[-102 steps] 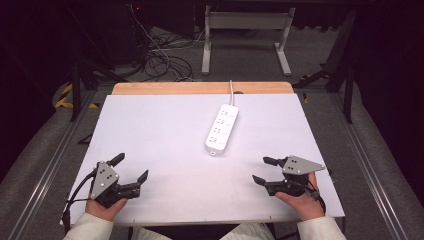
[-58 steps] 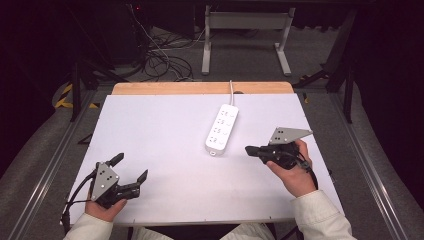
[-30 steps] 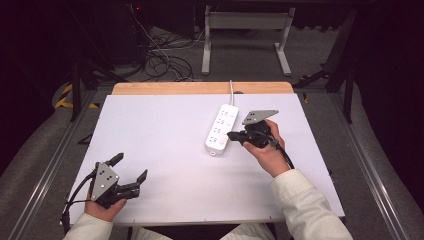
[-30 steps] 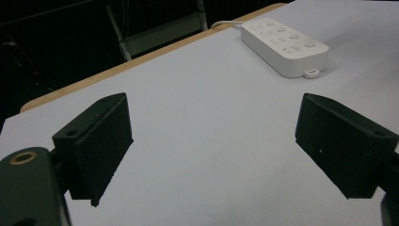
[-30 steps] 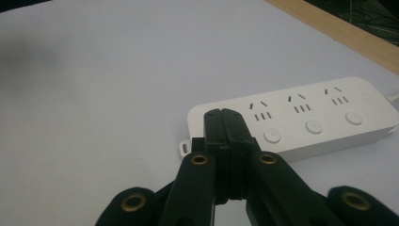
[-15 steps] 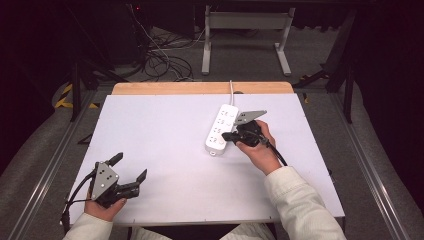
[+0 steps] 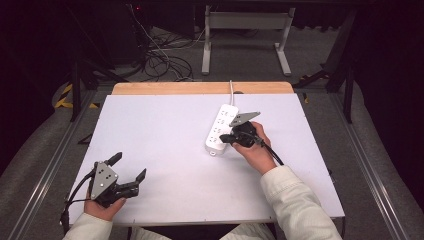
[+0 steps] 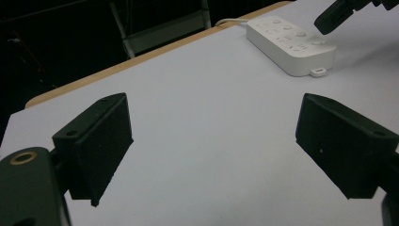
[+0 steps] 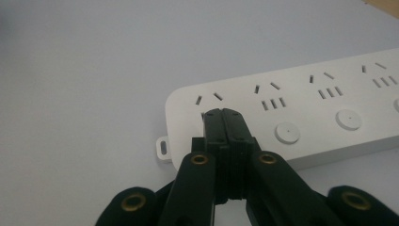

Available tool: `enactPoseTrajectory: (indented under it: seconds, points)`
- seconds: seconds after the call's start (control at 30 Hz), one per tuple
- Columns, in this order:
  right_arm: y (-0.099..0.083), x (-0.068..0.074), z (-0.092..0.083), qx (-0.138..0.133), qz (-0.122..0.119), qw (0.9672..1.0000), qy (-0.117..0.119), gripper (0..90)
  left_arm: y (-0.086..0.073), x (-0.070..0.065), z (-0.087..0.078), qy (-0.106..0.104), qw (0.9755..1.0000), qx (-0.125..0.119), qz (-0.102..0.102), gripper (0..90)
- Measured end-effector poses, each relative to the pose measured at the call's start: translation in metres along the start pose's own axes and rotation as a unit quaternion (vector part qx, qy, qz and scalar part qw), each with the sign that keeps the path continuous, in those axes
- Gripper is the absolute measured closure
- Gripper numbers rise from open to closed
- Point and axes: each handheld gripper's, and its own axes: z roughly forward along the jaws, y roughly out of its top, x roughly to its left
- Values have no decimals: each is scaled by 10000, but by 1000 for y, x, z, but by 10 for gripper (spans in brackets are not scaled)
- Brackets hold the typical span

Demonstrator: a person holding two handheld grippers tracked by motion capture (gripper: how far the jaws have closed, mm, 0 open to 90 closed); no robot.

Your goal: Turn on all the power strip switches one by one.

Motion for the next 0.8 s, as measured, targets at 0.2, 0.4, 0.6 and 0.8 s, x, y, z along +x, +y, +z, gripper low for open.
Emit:
enactPoseTrajectory:
  seconds: [0.2, 0.4, 0.6, 0.8]
  points:
    - [-2, 0, 6, 56, 13, 10000, -25, 900, 0, 1, 0, 58, 10000, -11, -30, 115]
    - [-2, 0, 9, 66, 27, 10000, -33, 900, -1, 2, 0, 49, 10000, 5, -69, 115]
    - [-3, -1, 10, 53, 71, 10000, -2, 900, -1, 1, 0, 46, 10000, 13, -64, 115]
    - [-4, 1, 10, 66, 45, 10000, -47, 900, 0, 1, 0, 59, 10000, 9, -60, 114]
